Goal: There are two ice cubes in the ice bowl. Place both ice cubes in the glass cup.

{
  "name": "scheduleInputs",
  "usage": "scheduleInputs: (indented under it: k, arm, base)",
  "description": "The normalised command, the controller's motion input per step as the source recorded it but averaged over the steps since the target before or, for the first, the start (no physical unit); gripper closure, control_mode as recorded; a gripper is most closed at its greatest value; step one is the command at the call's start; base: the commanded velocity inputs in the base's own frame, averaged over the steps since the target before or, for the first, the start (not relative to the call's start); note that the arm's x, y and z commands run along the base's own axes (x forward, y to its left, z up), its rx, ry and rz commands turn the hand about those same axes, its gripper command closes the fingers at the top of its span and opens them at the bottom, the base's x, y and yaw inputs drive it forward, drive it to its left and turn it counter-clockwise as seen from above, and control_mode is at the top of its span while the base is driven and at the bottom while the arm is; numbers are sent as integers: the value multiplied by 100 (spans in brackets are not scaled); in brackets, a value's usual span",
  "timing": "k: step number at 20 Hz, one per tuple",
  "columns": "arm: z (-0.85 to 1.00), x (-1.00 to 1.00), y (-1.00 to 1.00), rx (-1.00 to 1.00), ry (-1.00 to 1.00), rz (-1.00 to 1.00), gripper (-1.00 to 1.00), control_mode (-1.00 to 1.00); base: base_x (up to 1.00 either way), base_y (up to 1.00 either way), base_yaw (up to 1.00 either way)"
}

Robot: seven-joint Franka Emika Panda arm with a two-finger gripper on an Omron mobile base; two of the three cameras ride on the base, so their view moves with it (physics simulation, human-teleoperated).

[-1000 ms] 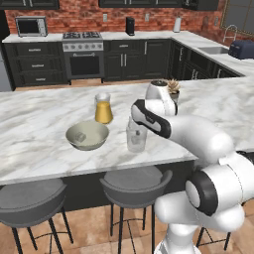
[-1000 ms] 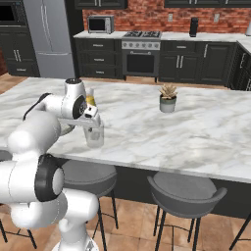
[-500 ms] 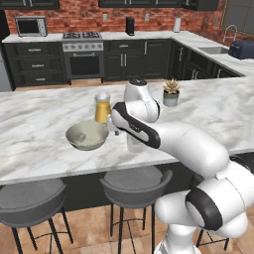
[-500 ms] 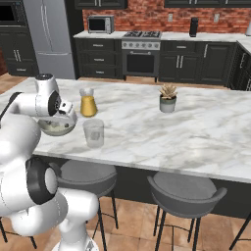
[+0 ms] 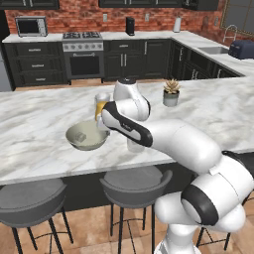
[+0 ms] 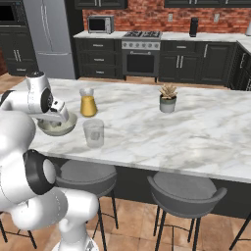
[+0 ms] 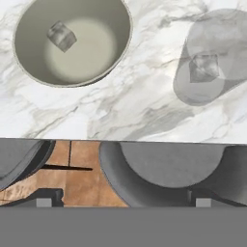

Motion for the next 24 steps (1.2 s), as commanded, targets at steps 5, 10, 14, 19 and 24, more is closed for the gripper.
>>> scheduleInputs:
  k: [5,10,14,19,24]
  arm:
    - [0,0,0,0,0,0,-100,-100]
    - [0,2,9,5,0,0,-100,-100]
    - [0,19,7,1,1,0,-100,-100]
    - [-5,27,35,0,1,0,-100,-100]
    - [-6,47,91,0,7,0,-100,-100]
  base:
    - [0,0,0]
    - [0,0,0]
    - [0,0,0]
    - [0,0,0]
    - [0,0,0]
